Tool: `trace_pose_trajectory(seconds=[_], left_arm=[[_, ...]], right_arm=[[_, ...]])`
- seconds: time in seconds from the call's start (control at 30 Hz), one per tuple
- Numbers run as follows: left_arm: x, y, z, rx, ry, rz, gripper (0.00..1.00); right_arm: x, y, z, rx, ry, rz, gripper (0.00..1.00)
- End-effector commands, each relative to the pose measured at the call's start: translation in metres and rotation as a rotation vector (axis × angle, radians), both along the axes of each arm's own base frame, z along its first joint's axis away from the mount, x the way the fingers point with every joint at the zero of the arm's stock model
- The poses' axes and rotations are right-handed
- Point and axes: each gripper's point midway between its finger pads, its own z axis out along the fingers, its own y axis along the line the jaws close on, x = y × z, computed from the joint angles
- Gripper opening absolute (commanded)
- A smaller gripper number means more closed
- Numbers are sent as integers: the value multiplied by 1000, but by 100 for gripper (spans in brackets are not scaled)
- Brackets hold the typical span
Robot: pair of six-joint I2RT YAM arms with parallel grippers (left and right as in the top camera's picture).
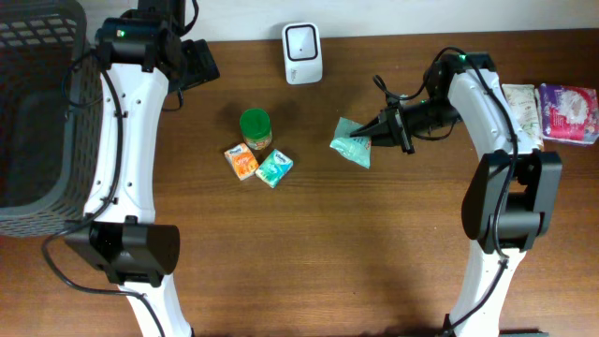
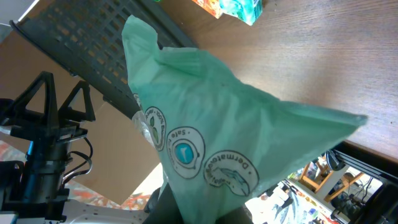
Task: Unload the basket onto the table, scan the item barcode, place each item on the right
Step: 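Hold the wipes pack up at the scanner, then carry the wipes pack to the far right edge and release it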
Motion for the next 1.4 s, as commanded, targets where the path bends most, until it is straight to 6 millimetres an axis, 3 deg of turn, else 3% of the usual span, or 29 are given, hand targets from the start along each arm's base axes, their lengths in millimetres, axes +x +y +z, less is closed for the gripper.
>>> trace_pose_trajectory(seconds=[0.0, 0.1, 0.17, 0.2, 0.27, 0.33, 0.43, 0.57, 0.67, 0.83, 0.93, 1.07, 1.17, 1.2, 1.3, 1.37], left_arm=[[0, -2, -4, 5, 10, -13, 99], [0, -2, -4, 5, 10, -13, 99], [0, -2, -4, 5, 10, -13, 99], [0, -2, -4, 5, 11, -13, 99], [0, -2, -4, 5, 10, -13, 99], [0, -2, -4, 5, 10, -13, 99], [0, -2, -4, 5, 10, -13, 99], [0, -2, -4, 5, 11, -13, 99], [0, -2, -4, 5, 10, -13, 99], [0, -2, -4, 5, 10, -13, 99], [0, -2, -4, 5, 10, -13, 99], [0, -2, -4, 5, 11, -13, 99], [0, -2, -4, 5, 11, -13, 99], [0, -2, -4, 5, 10, -13, 99], [0, -2, -4, 5, 10, -13, 99], [0, -2, -4, 5, 10, -13, 99]], right_arm=[[8, 4, 6, 19, -58, -4, 4], [37, 0, -19, -104, -298, 32, 4], [71, -10, -51, -345, -417, 12, 4], [89, -8, -56, -414, -488, -9, 4], [123, 6, -46, -440, -685, -35, 4], [162, 27, -24, -463, -914, -92, 4], [199, 48, 2, -504, -1046, -254, 4], [237, 65, 29, -387, -1111, -483, 4], [254, 66, 14, -339, -1071, -577, 4], [263, 69, -15, -363, -1051, -607, 4], [262, 72, -21, -366, -1040, -596, 4], [249, 91, -35, -393, -1028, -519, 6], [247, 90, -42, -416, -1027, -491, 4], [249, 84, -40, -415, -1035, -492, 4], [250, 66, -6, -331, -1084, -432, 4], [246, 34, 18, -418, -1117, -363, 4]])
